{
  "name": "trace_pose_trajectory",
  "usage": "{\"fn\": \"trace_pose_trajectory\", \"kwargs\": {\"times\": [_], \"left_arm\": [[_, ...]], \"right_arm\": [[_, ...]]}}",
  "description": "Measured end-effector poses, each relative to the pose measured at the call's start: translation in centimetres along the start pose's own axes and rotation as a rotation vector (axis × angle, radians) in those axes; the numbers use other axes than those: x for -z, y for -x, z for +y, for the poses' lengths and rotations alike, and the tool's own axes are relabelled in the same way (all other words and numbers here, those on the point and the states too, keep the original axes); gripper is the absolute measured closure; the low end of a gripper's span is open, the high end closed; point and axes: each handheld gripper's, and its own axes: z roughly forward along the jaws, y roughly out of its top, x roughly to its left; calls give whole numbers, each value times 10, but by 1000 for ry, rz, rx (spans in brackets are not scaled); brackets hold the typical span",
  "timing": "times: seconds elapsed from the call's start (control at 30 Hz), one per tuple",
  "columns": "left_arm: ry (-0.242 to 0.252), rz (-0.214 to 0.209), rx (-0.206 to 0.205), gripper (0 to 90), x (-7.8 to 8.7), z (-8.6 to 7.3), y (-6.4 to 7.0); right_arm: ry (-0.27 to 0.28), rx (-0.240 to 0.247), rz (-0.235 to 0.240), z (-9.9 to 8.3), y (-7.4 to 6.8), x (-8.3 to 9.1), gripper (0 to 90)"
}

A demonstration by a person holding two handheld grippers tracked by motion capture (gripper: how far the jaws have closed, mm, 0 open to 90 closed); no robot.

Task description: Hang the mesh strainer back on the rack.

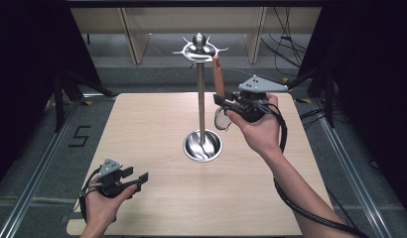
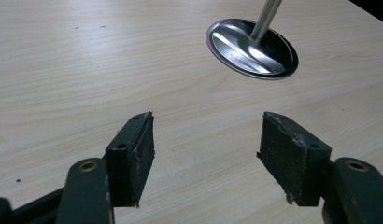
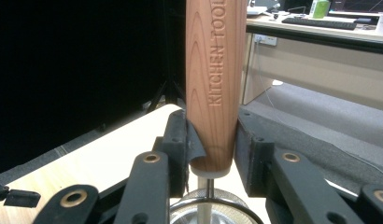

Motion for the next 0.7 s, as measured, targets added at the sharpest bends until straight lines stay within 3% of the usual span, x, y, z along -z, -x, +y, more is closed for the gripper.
{"fn": "trace_pose_trajectory", "kwargs": {"times": [0.5,0.57,0.6,0.7], "left_arm": [[-4,3,-2,346,-1,0,0],[-1,3,-1,346,0,0,0],[-1,4,1,346,0,0,0],[-3,2,1,347,0,0,0]], "right_arm": [[-29,-4,-2,-5,-4,-7,679],[-27,31,10,-4,-3,-8,648],[-35,-1,6,-4,-6,-7,629],[-23,34,-6,-3,-6,-3,555]]}}
